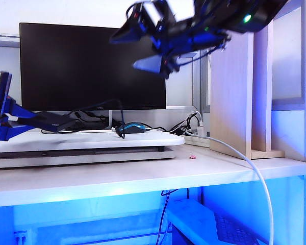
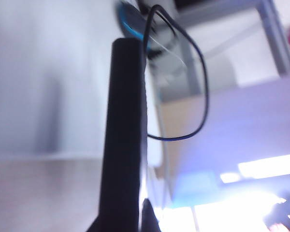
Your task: Unplug the data cable of the portable hard drive.
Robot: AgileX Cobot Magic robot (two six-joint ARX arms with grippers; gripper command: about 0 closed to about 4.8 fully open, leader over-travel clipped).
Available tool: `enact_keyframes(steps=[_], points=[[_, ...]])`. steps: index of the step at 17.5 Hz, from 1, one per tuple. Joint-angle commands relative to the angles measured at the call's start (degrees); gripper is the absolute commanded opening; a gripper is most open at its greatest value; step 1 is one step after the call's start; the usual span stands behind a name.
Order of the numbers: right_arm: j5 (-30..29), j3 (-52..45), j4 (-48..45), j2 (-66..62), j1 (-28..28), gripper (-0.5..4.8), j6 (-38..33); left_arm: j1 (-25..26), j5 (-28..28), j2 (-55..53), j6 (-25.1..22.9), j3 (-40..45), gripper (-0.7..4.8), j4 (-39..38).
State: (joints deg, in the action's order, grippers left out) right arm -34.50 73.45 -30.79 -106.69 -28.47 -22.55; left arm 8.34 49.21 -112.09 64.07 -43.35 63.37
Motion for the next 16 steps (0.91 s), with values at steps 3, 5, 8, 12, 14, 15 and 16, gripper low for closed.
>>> enact_keyframes(steps=[3,5,8,12,14,15,16], points=[[-2.8,7.1,-0.3,-6.3,-0.3,4.79,-4.4,0.0,7.4,0.3,2.3,-0.1,-0.06,9.3],[-3.3,9.4,-0.3,-8.2,-0.3,4.79,-5.7,0.0,7.8,0.3,4.0,-0.1,-0.06,11.8],[-3.7,14.2,-0.2,-12.2,-1.5,4.49,-6.5,0.0,10.8,0.3,6.6,-0.4,-0.06,16.7],[-3.8,18.9,0.2,-15.8,-3.5,4.13,-6.4,-0.1,13.7,0.3,8.2,-0.5,-0.06,19.2],[-3.7,21.6,2.3,-17.7,-3.9,4.14,-6.4,-0.5,14.6,0.3,8.4,-0.4,-0.06,19.7],[-3.2,22.5,2.3,-18.4,-3.9,4.13,-6.4,-0.5,15.0,0.4,8.4,-0.4,-0.06,19.7],[-2.5,23.5,2.3,-19.5,-3.9,4.13,-6.4,-1.2,15.1,0.5,8.5,-0.4,-0.06,19.7]])
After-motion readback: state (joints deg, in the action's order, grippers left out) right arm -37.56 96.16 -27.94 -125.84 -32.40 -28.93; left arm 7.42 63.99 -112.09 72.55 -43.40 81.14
